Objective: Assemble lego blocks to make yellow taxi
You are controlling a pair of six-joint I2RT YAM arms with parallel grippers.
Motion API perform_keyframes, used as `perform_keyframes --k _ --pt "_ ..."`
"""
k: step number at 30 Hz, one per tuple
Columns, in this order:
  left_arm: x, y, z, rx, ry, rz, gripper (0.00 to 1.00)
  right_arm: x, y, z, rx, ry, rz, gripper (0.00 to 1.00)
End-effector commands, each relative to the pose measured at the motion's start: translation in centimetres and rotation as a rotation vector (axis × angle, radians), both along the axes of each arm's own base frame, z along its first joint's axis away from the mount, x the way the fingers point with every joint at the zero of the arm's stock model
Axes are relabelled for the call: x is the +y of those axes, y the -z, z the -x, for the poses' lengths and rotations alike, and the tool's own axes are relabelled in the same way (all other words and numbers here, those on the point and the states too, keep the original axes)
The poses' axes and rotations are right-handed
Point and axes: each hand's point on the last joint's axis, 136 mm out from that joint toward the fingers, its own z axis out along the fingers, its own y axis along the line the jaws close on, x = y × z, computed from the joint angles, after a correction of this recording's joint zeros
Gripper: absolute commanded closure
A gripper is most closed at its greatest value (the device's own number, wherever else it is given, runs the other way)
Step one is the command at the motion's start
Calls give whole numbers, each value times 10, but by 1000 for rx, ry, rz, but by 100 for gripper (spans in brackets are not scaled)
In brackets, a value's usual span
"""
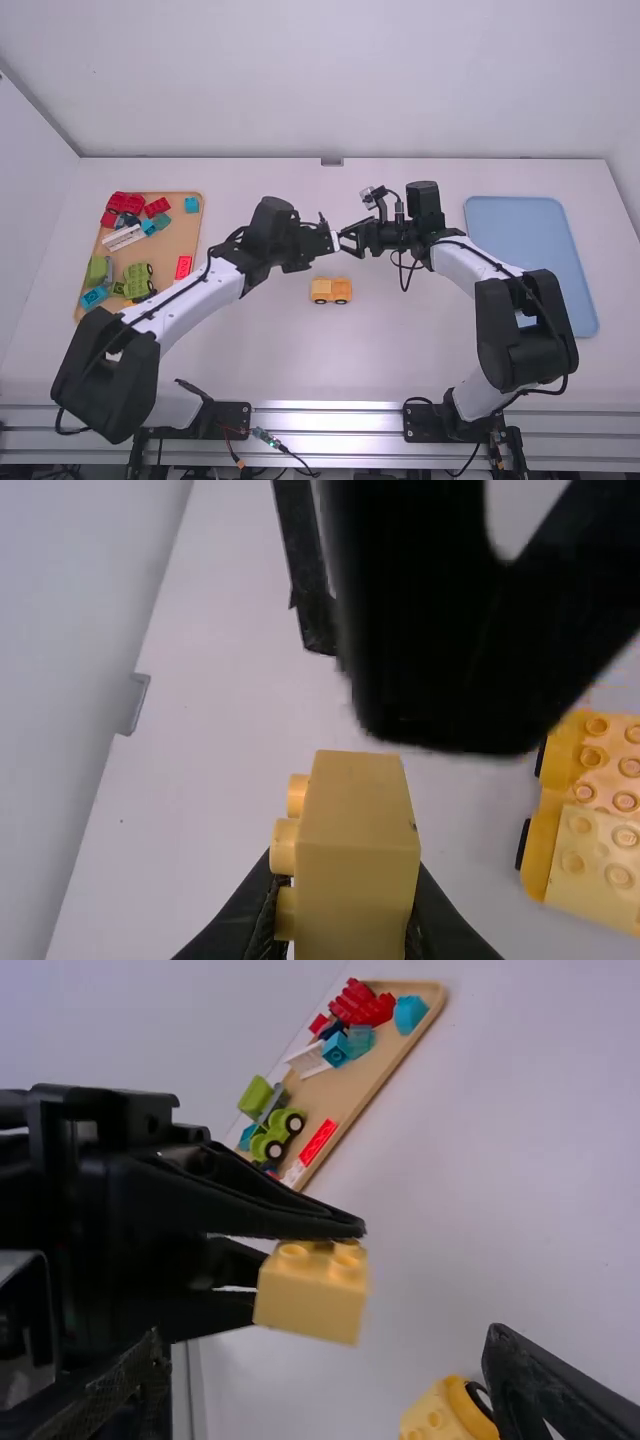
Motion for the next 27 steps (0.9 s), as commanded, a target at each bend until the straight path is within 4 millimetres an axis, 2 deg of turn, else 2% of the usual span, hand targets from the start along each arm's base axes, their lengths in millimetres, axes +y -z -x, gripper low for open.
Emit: perform_keyframes --k 1,5,12,21,27 --pt "-10 -8 -6 -27 15 -1 98 0 -1 -3 3 -2 -7 19" --pt "-13 -14 -10 -48 18 10 98 -3 5 -9 30 48 25 26" --pt "-16 -17 -11 -62 20 20 98 -2 5 -9 37 50 25 37" --pt "-26 -20 -6 -58 71 54 98 -2 5 -10 40 58 28 36" --pt "-27 -22 -8 -67 71 62 98 -1 3 -7 39 37 12 31"
